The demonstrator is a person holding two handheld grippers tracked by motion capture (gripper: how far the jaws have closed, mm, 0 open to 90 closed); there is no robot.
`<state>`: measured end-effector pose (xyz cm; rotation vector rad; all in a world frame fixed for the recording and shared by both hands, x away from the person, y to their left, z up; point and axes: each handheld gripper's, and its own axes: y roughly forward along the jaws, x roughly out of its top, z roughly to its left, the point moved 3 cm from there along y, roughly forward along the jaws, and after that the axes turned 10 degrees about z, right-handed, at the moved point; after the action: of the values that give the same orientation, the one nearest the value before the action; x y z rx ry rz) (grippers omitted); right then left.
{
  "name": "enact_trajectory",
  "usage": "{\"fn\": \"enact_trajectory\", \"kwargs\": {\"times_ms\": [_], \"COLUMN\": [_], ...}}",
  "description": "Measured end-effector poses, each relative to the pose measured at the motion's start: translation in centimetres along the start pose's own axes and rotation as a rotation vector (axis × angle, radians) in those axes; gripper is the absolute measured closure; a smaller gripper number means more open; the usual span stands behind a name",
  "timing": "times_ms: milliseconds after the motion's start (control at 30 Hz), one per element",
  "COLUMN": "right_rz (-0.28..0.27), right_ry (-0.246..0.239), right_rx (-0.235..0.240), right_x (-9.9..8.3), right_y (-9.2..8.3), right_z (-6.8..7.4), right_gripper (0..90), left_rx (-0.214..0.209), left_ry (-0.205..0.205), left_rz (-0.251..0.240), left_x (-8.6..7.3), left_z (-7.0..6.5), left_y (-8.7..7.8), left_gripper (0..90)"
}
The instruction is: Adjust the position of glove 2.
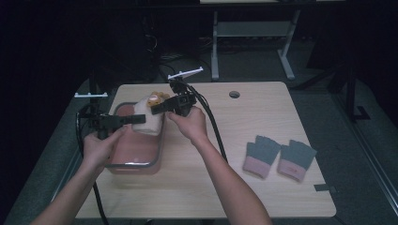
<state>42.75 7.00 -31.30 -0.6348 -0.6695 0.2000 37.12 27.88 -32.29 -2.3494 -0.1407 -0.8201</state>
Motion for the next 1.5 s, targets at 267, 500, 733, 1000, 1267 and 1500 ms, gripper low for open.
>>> {"fn": "enact_trajectory", "kwargs": {"times_ms": [267, 500, 733, 1000, 1267, 1500], "right_rz": [0.018, 0.029, 0.067, 0.094, 0.121, 0.15], "right_ry": [-0.01, -0.012, -0.002, 0.023, 0.051, 0.077], "right_rx": [0.01, 0.015, 0.036, 0.064, 0.076, 0.074], "right_x": [0.5, 0.9, 0.9, 0.6, 0.1, -0.3], "right_y": [1.4, 2.4, 4.4, 6.9, 9.1, 10.6], "right_z": [0.5, 0.9, 0.4, -0.5, -1.7, -2.6], "right_gripper": [78.1, 78.1, 78.1, 78.1, 78.0, 77.8], "left_rx": [0.013, 0.029, 0.038, 0.052, 0.067, 0.102], "left_ry": [-0.011, -0.023, -0.056, -0.097, -0.138, -0.151], "left_rz": [-0.004, -0.011, 0.003, 0.023, 0.046, 0.082], "left_x": [-0.6, -0.9, -2.0, -3.2, -4.1, -4.7], "left_z": [0.8, 1.4, 3.0, 4.8, 6.5, 7.5], "left_y": [-1.0, -1.7, -1.9, -1.9, -1.3, -0.8], "left_gripper": [67.8, 67.8, 67.8, 67.8, 67.8, 67.8]}}
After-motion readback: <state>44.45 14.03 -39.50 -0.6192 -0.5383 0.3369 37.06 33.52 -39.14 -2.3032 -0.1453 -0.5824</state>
